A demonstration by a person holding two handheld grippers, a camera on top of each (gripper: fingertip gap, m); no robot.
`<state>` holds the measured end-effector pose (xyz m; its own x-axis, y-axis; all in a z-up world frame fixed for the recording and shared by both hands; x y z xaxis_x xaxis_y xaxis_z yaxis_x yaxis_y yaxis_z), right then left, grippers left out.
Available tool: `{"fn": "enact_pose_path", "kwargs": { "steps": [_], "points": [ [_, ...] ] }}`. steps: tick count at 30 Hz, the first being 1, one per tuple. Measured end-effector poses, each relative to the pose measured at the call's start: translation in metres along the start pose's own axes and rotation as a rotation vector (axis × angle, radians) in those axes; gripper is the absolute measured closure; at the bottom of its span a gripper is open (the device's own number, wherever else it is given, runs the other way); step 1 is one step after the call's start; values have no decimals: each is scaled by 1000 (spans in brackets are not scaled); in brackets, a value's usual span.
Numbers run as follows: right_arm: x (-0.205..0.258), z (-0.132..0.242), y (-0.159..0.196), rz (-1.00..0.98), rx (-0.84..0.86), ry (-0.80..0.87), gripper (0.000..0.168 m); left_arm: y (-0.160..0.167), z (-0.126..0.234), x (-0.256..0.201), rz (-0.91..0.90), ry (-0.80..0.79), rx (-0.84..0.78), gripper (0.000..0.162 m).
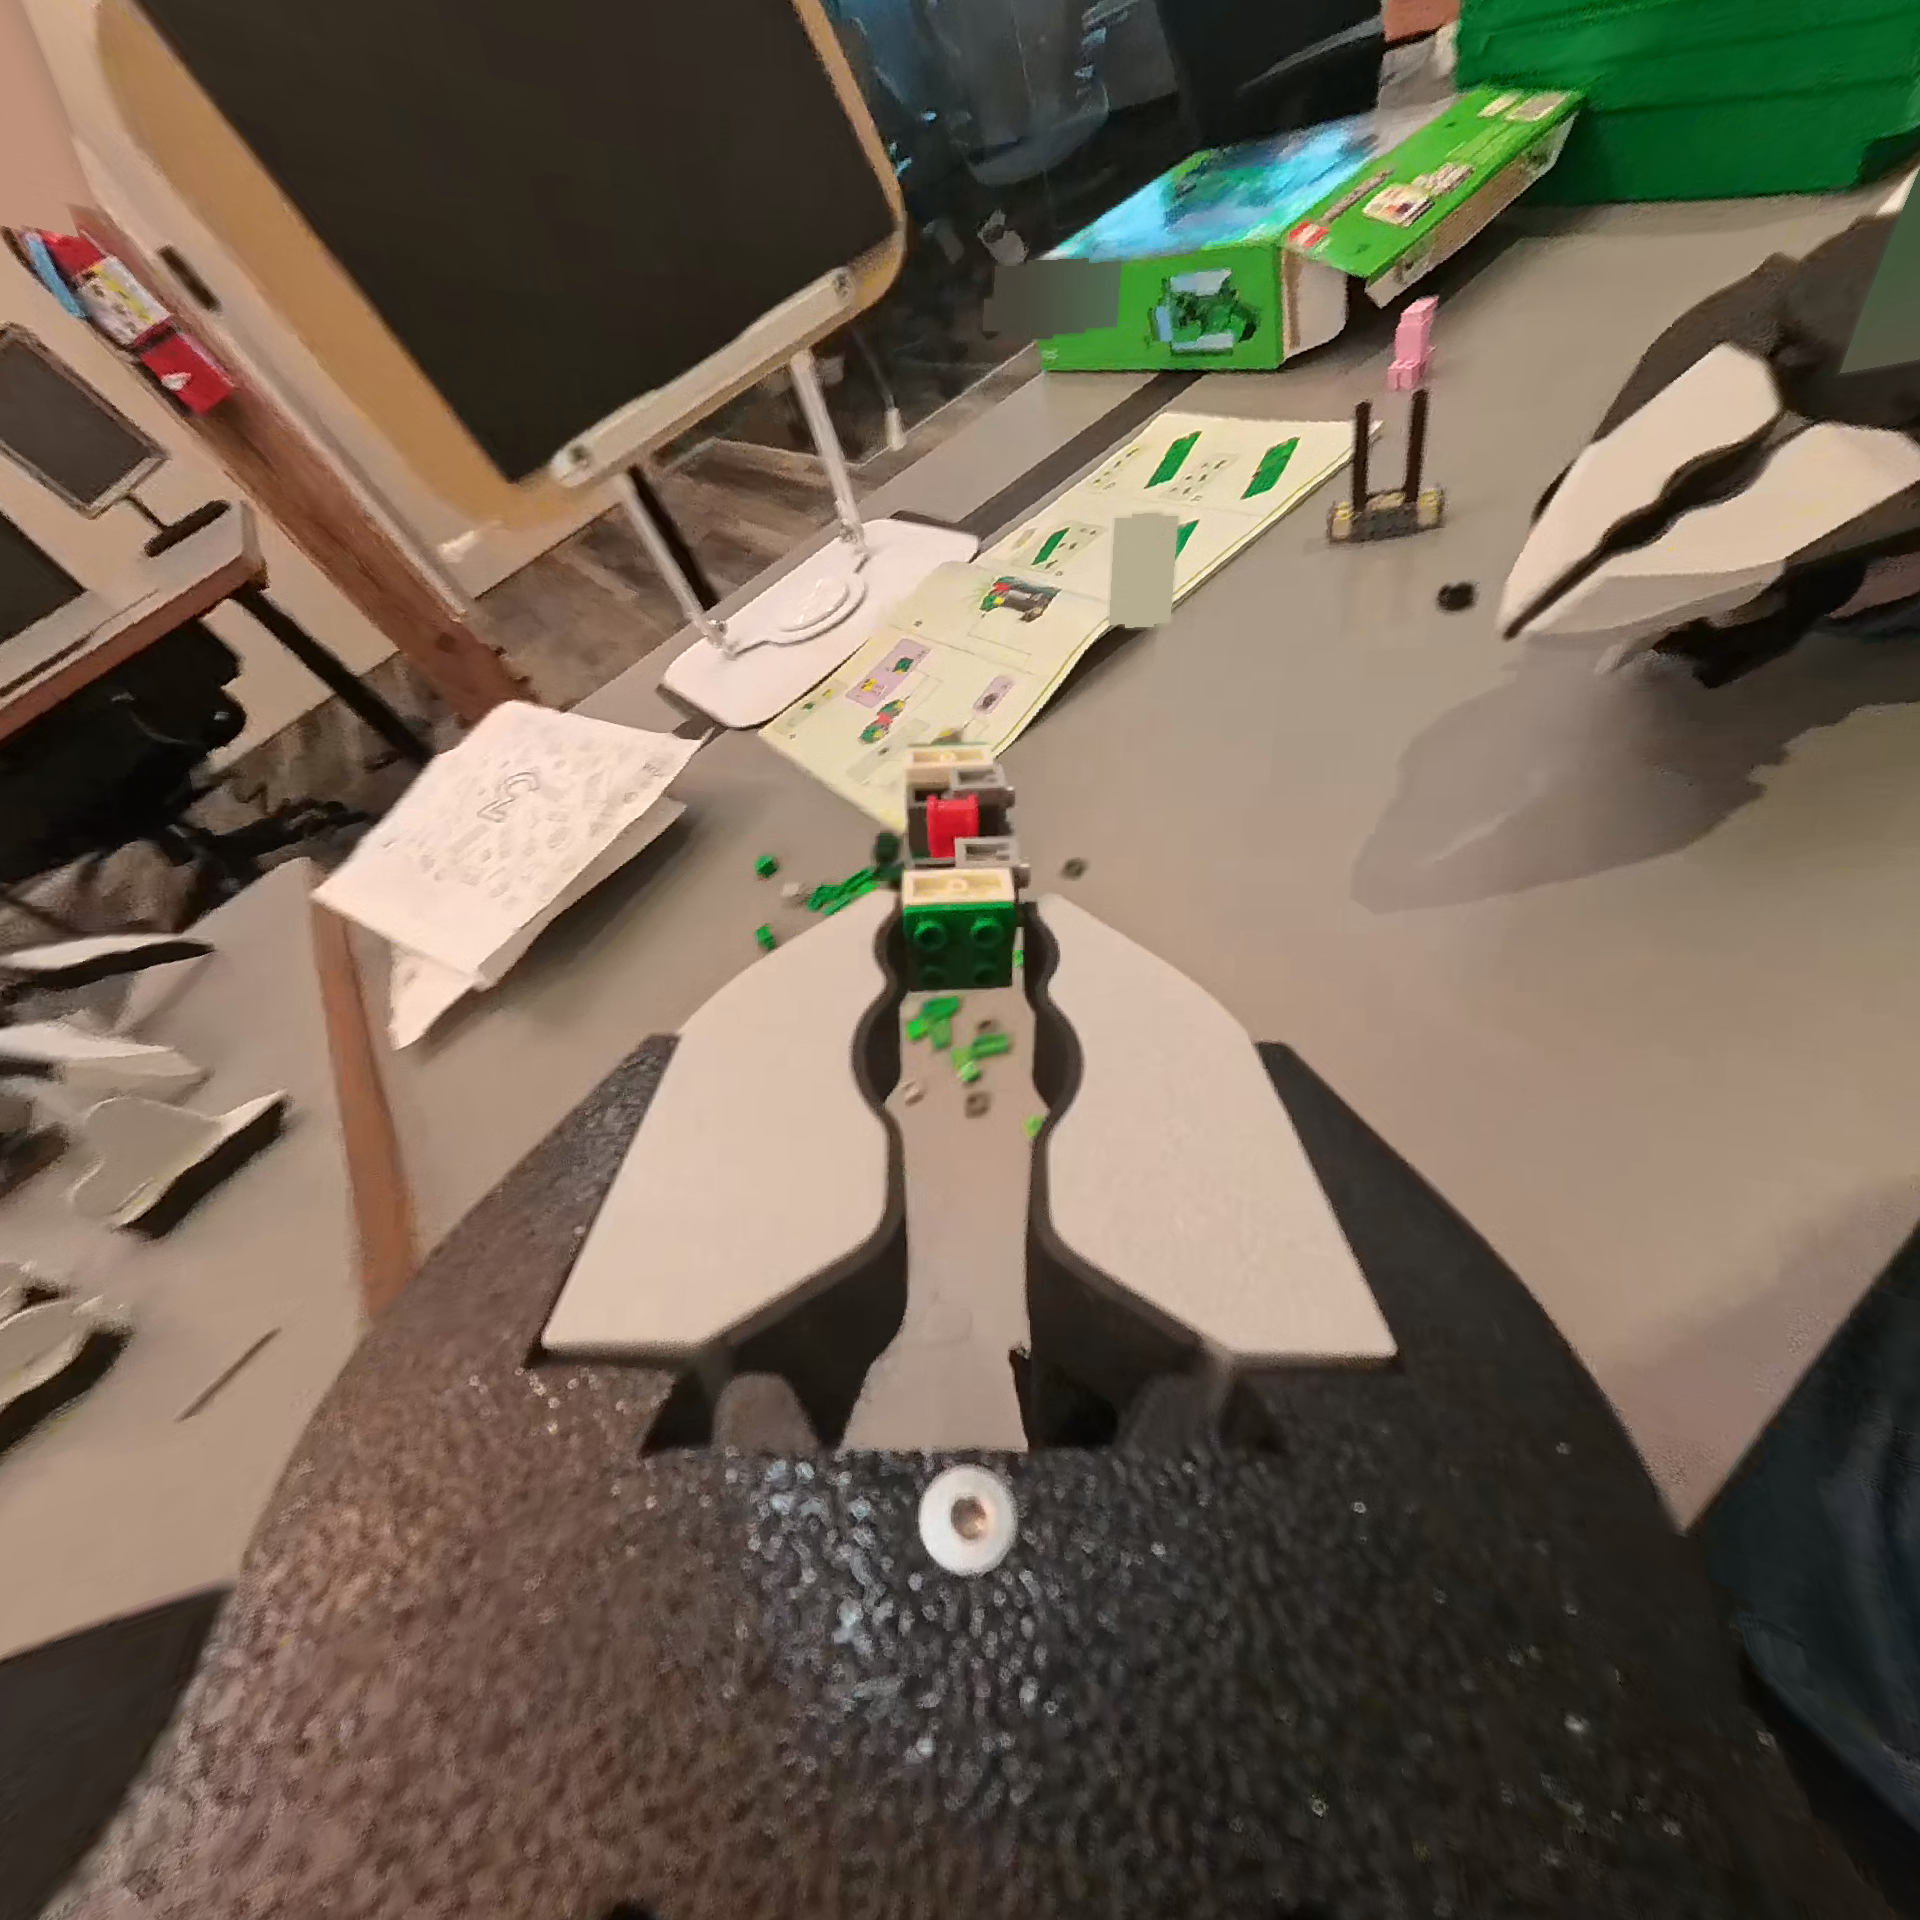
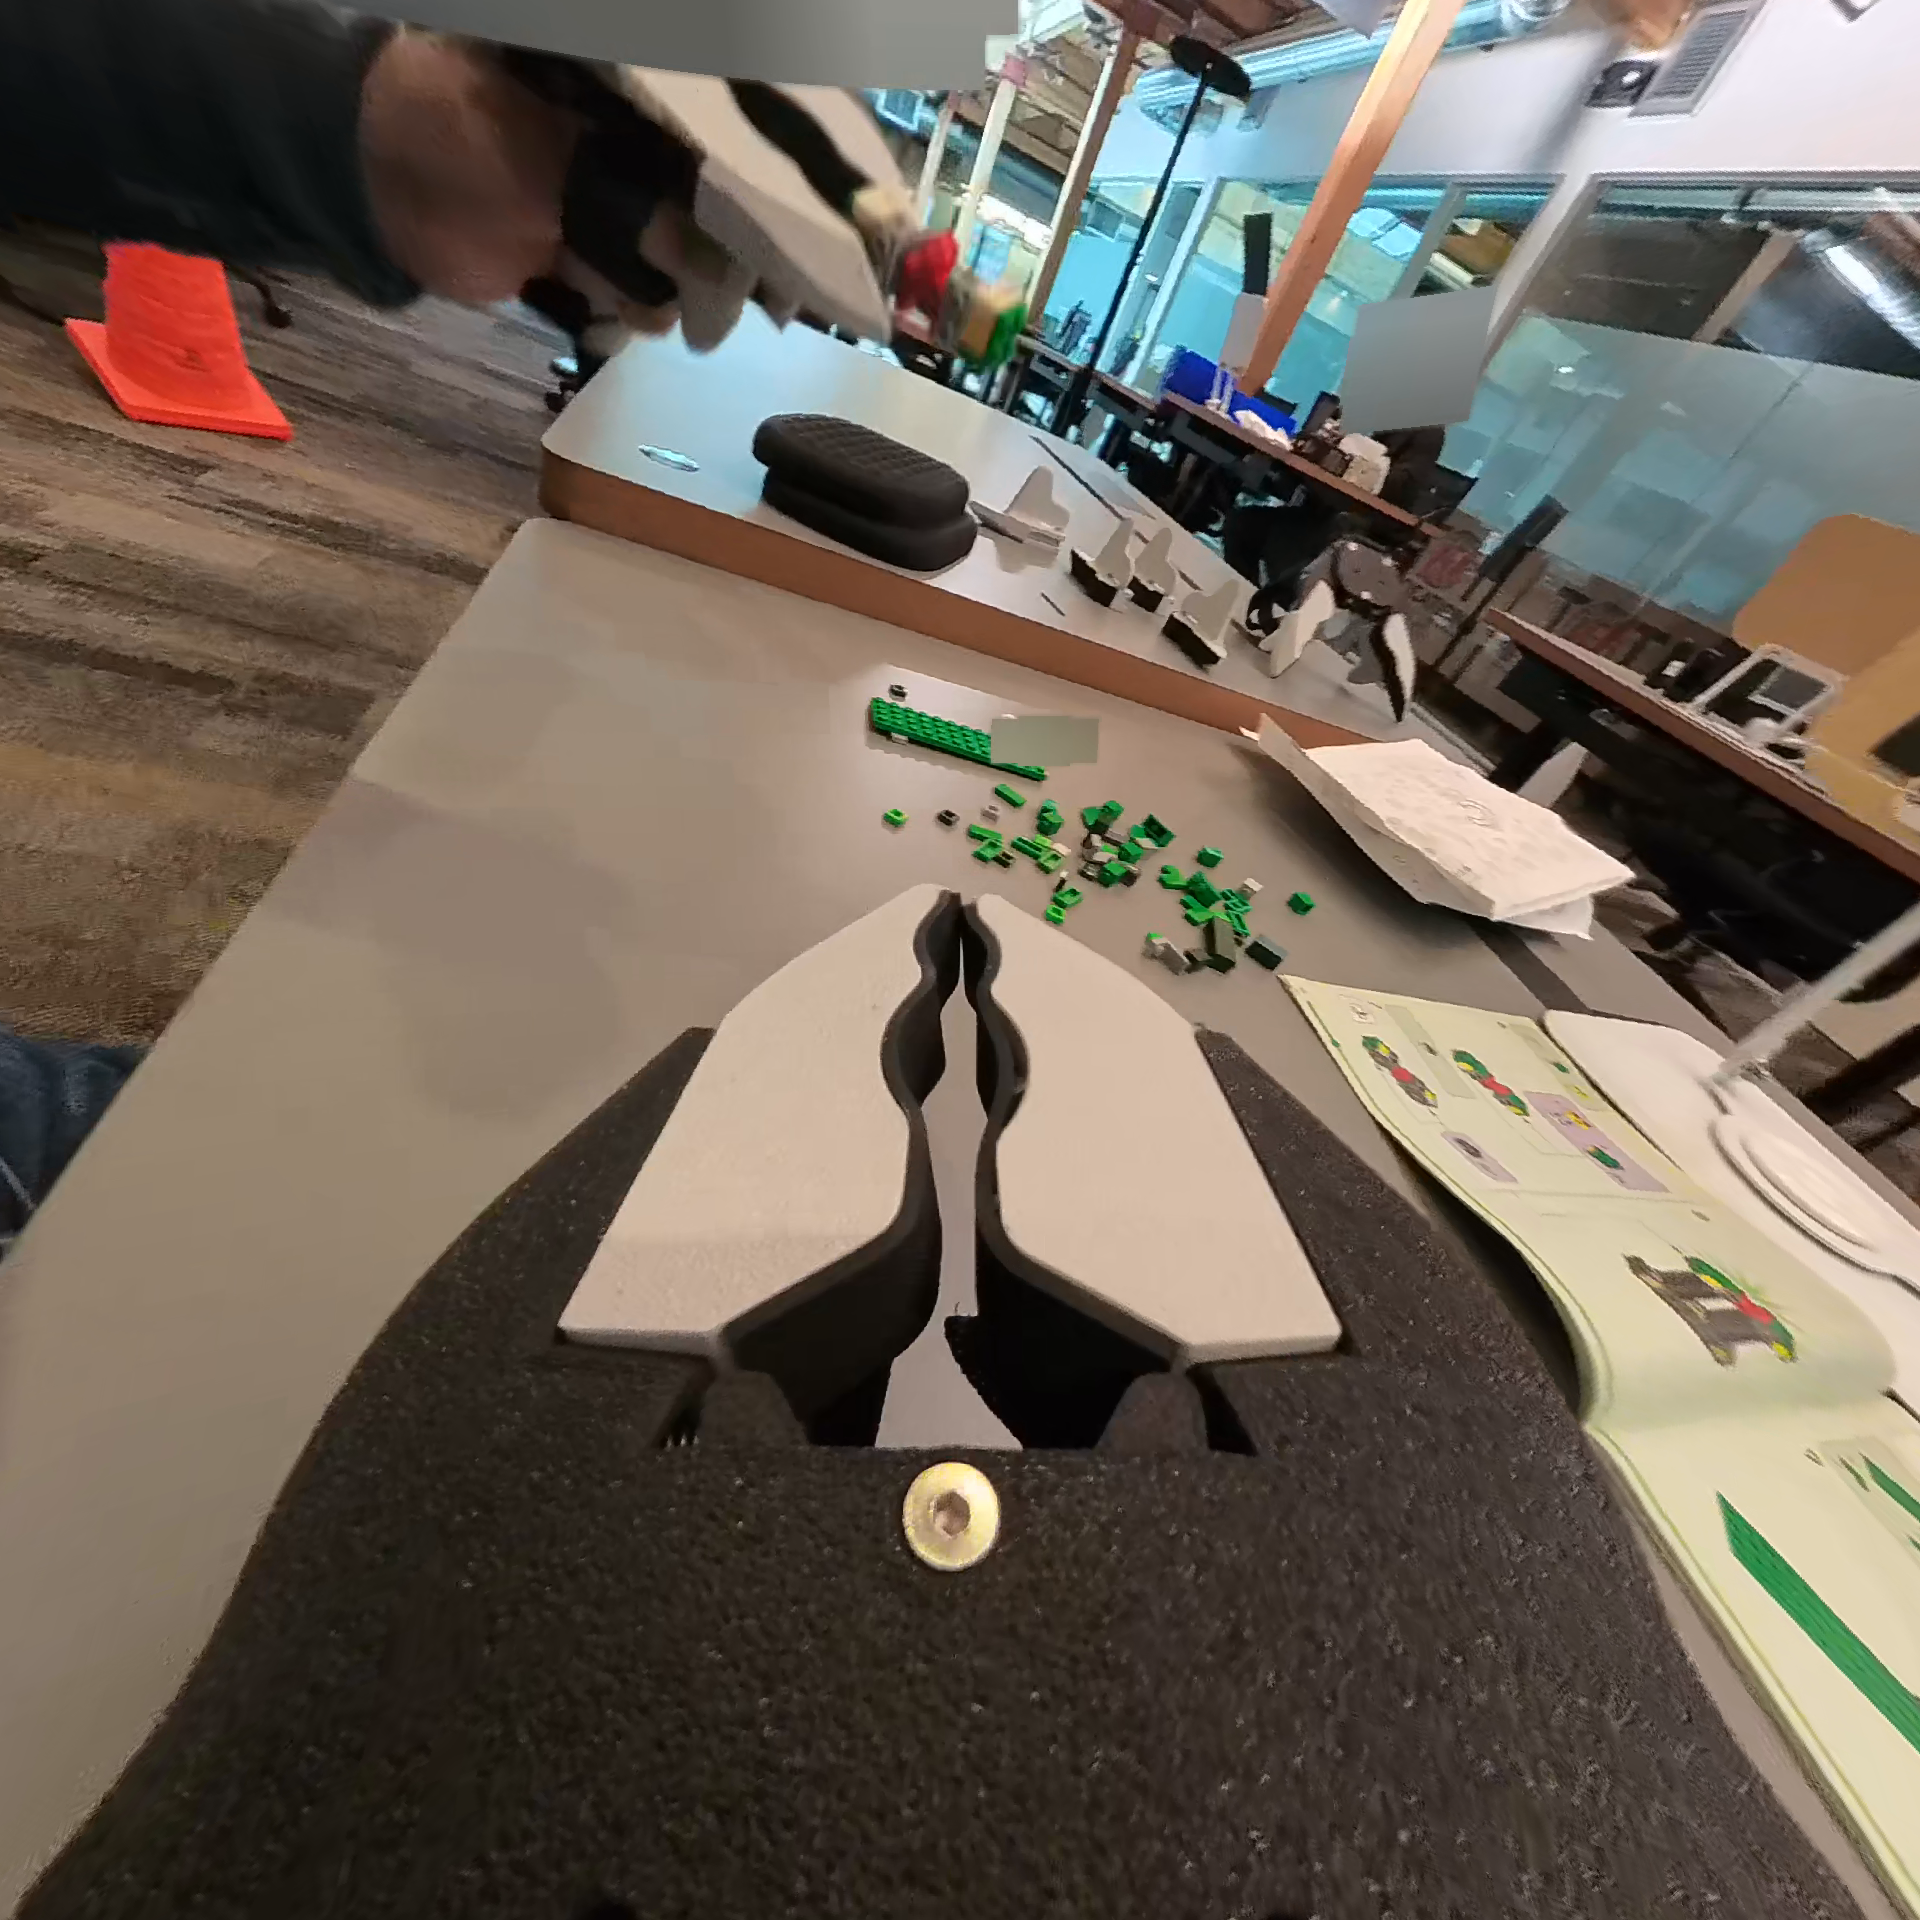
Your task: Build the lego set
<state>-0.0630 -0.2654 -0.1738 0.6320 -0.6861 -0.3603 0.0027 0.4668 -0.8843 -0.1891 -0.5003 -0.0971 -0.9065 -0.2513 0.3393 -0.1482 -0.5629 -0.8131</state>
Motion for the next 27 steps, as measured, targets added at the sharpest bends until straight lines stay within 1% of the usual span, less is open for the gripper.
{"fn": "enact_pose_path", "kwargs": {
  "steps": [6, 9, 12, 15, 20, 25, 27],
  "points": [
    [-23, 15, 10, -53, -8, 66, 168, -17, -96, -50, 14, 169, -74, 142],
    [-31, 23, 16, -65, -6, 98, 168, -27, -132, -62, 33, 216, -114, 142],
    [-39, 32, 18, -81, -9, 128, 168, -36, -155, -65, 66, 256, -167, 142],
    [-47, 43, 19, -86, -9, 169, 168, -41, -175, -67, 77, 282, -184, 142],
    [-58, 60, 27, -95, 20, 228, 168, -49, -201, -76, 87, 344, -232, 142],
    [-74, 78, 44, -108, 109, 316, 168, -56, -225, -89, 45, 389, -200, 142],
    [-85, 89, 53, -125, 177, 368, 163, -58, -234, -93, 24, 391, -165, 142]
  ]
}}
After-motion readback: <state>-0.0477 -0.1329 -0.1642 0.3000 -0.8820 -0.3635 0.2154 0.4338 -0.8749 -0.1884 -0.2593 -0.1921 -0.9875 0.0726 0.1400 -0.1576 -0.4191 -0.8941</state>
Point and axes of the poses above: each gripper's, where its closed fingertips meet, z back along the fingers, y out of its underside, x = y × z across the jaws, the point moved 6 cm from there along z, back along the fingers, and after that the axes turned 12 degrees about x, right-handed, at the moved point
